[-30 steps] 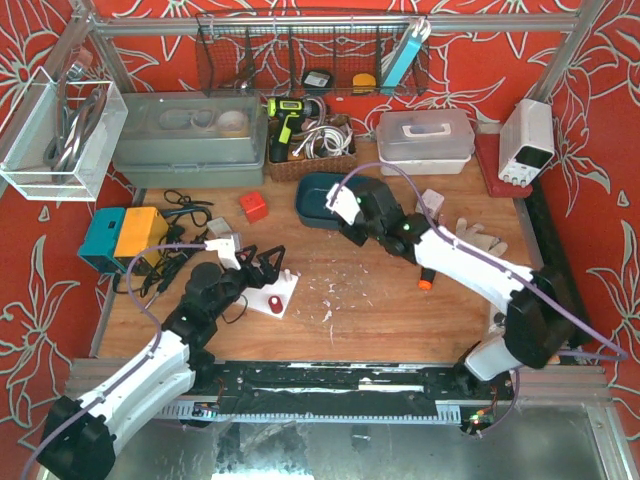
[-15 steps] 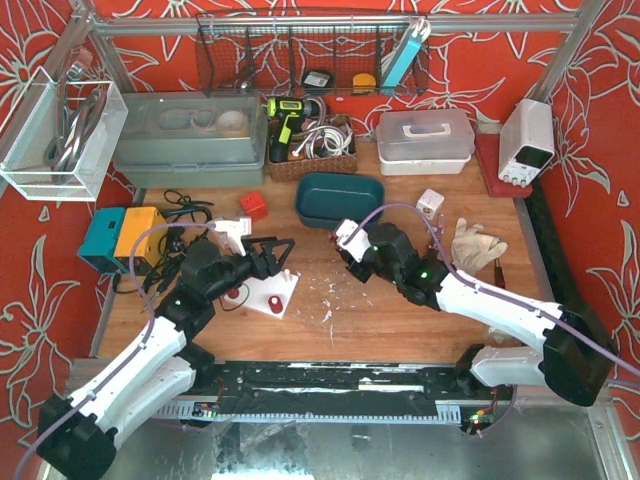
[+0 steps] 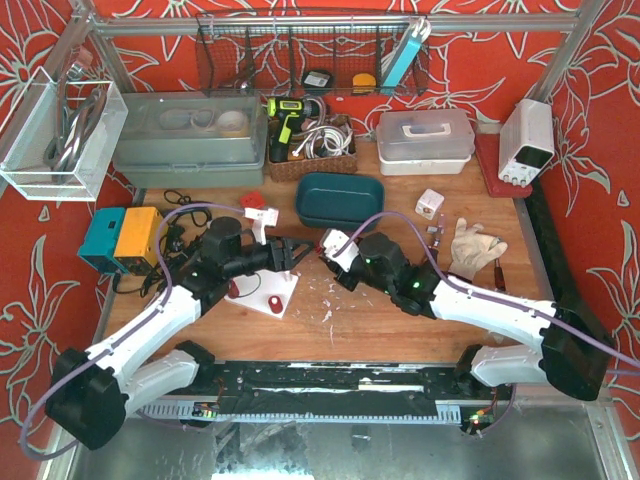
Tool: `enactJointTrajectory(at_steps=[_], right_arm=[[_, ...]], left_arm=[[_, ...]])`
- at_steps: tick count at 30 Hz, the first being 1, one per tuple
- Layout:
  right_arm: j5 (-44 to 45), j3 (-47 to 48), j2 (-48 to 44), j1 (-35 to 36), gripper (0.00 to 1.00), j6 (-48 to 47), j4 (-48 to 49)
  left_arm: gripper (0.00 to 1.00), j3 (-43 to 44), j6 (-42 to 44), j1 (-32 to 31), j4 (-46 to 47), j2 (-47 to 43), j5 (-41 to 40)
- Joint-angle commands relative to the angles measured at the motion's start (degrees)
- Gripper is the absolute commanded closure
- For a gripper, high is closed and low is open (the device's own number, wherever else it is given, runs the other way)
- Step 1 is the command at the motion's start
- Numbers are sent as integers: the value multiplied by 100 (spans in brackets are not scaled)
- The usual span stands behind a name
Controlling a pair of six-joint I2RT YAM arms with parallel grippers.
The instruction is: Install the large spring
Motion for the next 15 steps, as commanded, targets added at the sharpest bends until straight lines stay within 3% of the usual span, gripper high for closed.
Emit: enactJointTrajectory(at_steps=[1, 15], right_arm=[[46, -12, 95, 155, 99, -77, 301], [217, 115, 315, 334, 99, -183, 200]], left_arm=[[32, 125, -14, -93, 110, 302, 460], [44, 315, -29, -293, 198, 929, 577]])
